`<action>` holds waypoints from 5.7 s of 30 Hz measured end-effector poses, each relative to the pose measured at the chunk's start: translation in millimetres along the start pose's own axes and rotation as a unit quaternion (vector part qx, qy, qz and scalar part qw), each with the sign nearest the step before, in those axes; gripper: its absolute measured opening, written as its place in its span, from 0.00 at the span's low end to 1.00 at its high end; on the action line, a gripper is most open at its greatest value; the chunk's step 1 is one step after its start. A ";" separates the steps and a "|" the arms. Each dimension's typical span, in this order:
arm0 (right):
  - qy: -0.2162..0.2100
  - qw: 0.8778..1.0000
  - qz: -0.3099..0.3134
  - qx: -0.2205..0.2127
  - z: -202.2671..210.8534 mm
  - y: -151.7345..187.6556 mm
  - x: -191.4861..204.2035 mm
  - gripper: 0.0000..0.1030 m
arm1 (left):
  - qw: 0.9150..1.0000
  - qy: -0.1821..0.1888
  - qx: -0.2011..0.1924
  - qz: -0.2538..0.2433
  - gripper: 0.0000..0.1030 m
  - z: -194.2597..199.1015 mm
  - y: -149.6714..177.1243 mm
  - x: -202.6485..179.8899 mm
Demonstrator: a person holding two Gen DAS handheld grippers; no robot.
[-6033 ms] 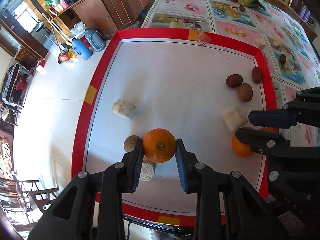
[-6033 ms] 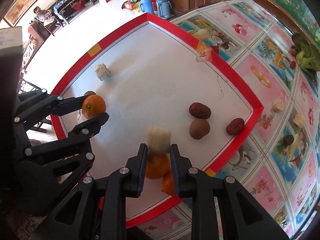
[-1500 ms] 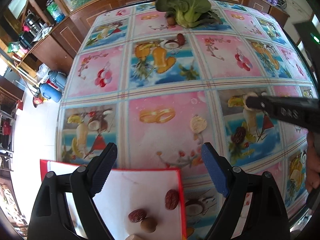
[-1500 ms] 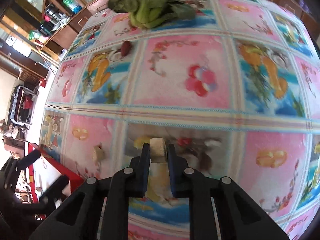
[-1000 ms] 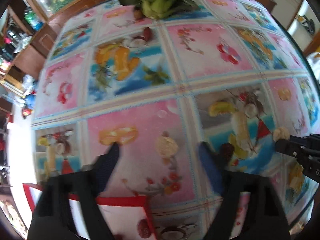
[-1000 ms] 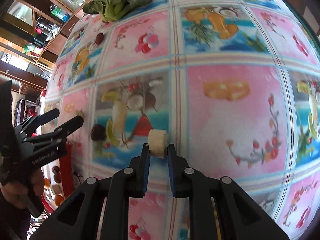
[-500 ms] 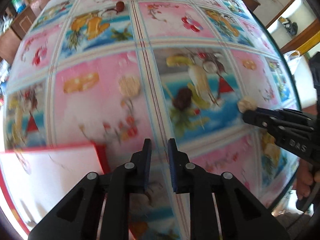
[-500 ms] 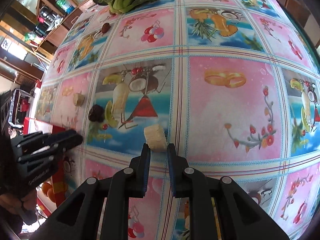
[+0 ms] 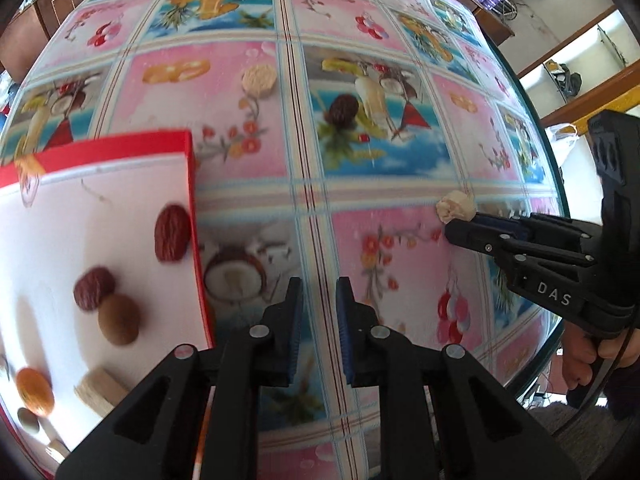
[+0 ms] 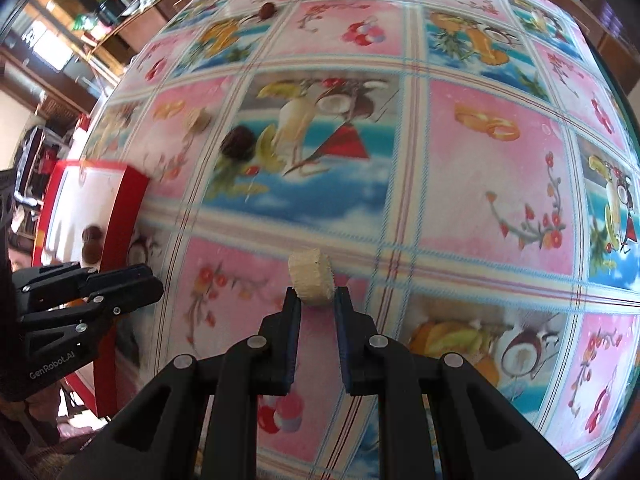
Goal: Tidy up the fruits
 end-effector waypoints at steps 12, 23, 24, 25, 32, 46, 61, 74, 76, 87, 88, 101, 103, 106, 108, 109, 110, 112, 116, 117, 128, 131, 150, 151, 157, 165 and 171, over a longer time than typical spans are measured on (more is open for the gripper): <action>0.011 1.000 0.023 -0.009 0.5 12.7 5.1 0.15 | 0.992 -0.074 -0.102 0.002 0.44 37.9 -62.5 1.7; 0.005 1.000 0.020 -0.011 5.5 23.2 2.6 0.15 | 0.987 -0.145 -0.066 -0.004 0.44 -14.0 -111.4 -0.8; 0.004 1.000 0.017 -0.011 5.7 23.2 2.0 0.15 | 0.988 -0.144 -0.063 -0.003 0.44 -16.3 -111.2 -0.7; 0.003 1.000 0.014 -0.012 6.7 24.0 1.0 0.15 | 0.988 -0.145 -0.059 -0.003 0.44 -19.5 -111.2 -0.9; 0.000 1.000 0.009 -0.017 10.3 26.2 -3.1 0.15 | 0.989 -0.138 -0.058 0.003 0.25 -23.2 -114.4 0.7; 0.024 0.999 0.036 -0.011 13.5 39.8 3.2 0.15 | 0.993 -0.092 -0.072 -0.015 0.25 21.9 -60.8 -22.4; 0.079 0.991 0.105 0.020 5.0 40.3 28.6 0.08 | 0.982 -0.158 -0.100 -0.005 0.25 67.4 23.2 -7.6; 0.054 0.990 0.123 0.038 -13.6 14.6 80.9 0.04 | 0.964 -0.222 -0.121 0.080 0.26 103.6 54.5 60.9; 0.046 0.990 0.128 0.031 -10.7 7.0 92.2 0.04 | 0.963 -0.223 -0.119 0.098 0.26 107.4 61.0 72.6; 0.004 0.982 0.187 0.003 5.5 -10.0 152.5 0.04 | 0.949 -0.249 -0.106 0.164 0.26 112.6 96.2 117.7; 0.003 0.981 0.191 0.002 5.9 -6.6 158.3 0.04 | 0.948 -0.251 -0.106 0.167 0.26 112.9 98.3 120.0; -0.030 0.970 0.241 0.023 -13.5 -9.9 217.3 0.04 | 0.940 -0.265 -0.095 0.193 0.26 114.2 117.8 145.1; -0.034 0.968 0.249 0.027 -16.6 -7.4 224.8 0.04 | 0.939 -0.266 -0.089 0.198 0.26 112.7 121.6 149.0; -0.040 0.965 0.258 0.036 -23.8 -3.9 233.9 0.04 | 0.938 -0.269 -0.083 0.204 0.26 110.6 127.6 153.2; -0.042 0.963 0.265 0.043 -29.0 -1.1 239.4 0.04 | 0.937 -0.269 -0.078 0.208 0.26 108.7 131.4 155.7; -0.042 0.962 0.266 0.045 -30.8 -0.6 241.1 0.04 | 0.937 -0.270 -0.076 0.210 0.26 108.0 132.3 156.7; -0.043 0.961 0.268 0.048 -32.3 0.4 243.1 0.04 | 0.936 -0.271 -0.074 0.211 0.26 107.0 133.3 157.2; -0.045 0.959 0.275 0.053 -35.8 2.8 247.7 0.04 | 0.936 -0.270 -0.070 0.213 0.26 105.2 135.9 158.6; -0.046 0.953 0.292 0.059 -38.8 9.7 256.8 0.04 | 0.937 -0.269 -0.061 0.214 0.26 101.2 139.6 160.4; -0.046 0.952 0.298 0.060 -39.5 11.4 258.9 0.04 | 0.937 -0.268 -0.059 0.215 0.26 100.1 140.2 160.6; -0.044 0.953 0.288 0.080 -50.6 17.0 256.2 0.04 | 0.942 -0.262 -0.035 0.208 0.26 84.2 139.4 159.5; -0.047 0.955 0.277 0.092 -55.0 17.0 251.9 0.04 | 0.944 -0.261 -0.025 0.199 0.26 78.5 139.0 156.6; -0.055 0.955 0.290 0.008 -10.0 2.0 253.3 0.18 | 0.931 -0.290 -0.089 0.201 0.69 123.2 116.8 150.7; -0.055 0.956 0.289 0.001 -6.9 0.9 252.3 0.18 | 0.929 -0.295 -0.093 0.201 0.71 127.6 113.8 150.2; -0.050 0.957 0.281 -0.049 22.8 -7.1 240.6 0.19 | 0.915 -0.318 -0.141 0.203 0.85 163.4 89.3 140.4; -0.015 0.947 0.293 -0.128 63.8 -8.3 231.8 0.32 | 0.911 -0.311 -0.184 0.200 0.91 201.2 58.4 123.9; -0.007 0.932 0.306 -0.193 96.1 -6.8 237.5 0.54 | 0.901 -0.314 -0.212 0.211 0.96 232.6 52.0 119.6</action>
Point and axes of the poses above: each gripper's, at about its wrist camera, not at the fingertips, and z roughly against the way its jaws point, x to its left, y to its underside, the point moved 1 cm from there along -z, roughly the way its jaws point, and after that the axes turned 10 degrees about -y, right-handed, at the moved point
